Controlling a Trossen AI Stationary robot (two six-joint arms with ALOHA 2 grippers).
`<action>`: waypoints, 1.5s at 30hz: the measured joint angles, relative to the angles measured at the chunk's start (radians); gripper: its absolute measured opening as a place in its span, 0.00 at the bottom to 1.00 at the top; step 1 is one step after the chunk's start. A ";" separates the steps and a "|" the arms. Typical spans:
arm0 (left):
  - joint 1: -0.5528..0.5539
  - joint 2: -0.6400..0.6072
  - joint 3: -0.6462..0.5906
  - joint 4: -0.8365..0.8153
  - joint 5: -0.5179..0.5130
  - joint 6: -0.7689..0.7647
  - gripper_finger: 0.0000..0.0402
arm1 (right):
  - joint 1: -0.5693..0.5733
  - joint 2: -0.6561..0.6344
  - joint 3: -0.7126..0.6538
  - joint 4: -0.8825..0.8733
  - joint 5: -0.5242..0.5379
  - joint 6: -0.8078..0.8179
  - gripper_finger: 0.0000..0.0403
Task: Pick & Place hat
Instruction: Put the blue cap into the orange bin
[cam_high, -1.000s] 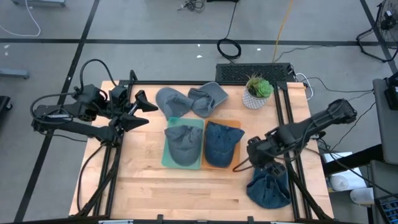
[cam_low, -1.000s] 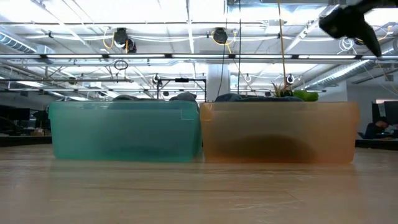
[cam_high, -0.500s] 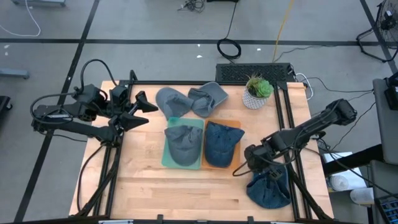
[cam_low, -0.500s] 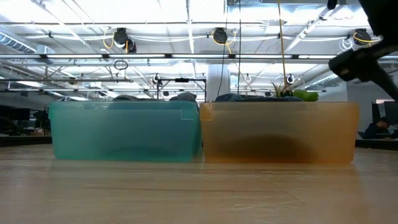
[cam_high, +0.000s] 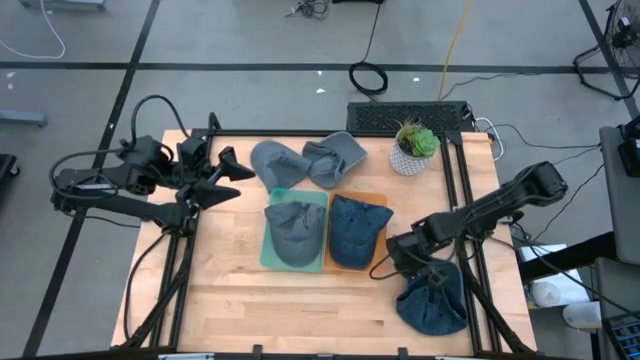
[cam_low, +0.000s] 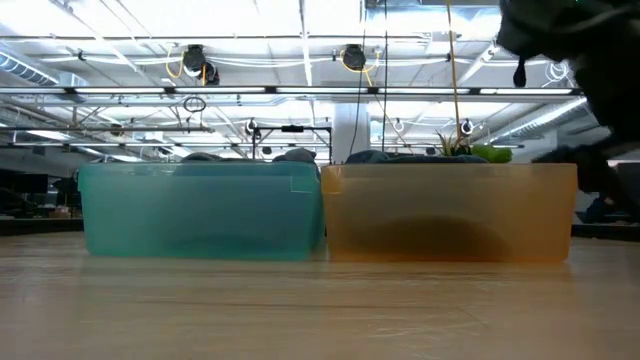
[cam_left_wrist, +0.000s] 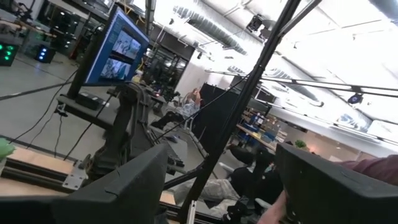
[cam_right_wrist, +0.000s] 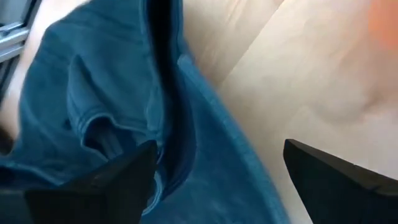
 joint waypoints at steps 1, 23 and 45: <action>0.000 0.002 0.000 0.000 -0.001 -0.002 0.77 | -0.007 0.012 -0.004 -0.003 -0.027 -0.007 0.82; 0.000 0.018 -0.001 -0.062 -0.002 0.000 0.77 | -0.011 0.021 -0.003 0.011 -0.123 0.005 0.01; 0.001 0.017 -0.001 -0.004 -0.146 -0.075 0.77 | -0.009 -0.373 0.334 -0.259 0.213 0.256 0.00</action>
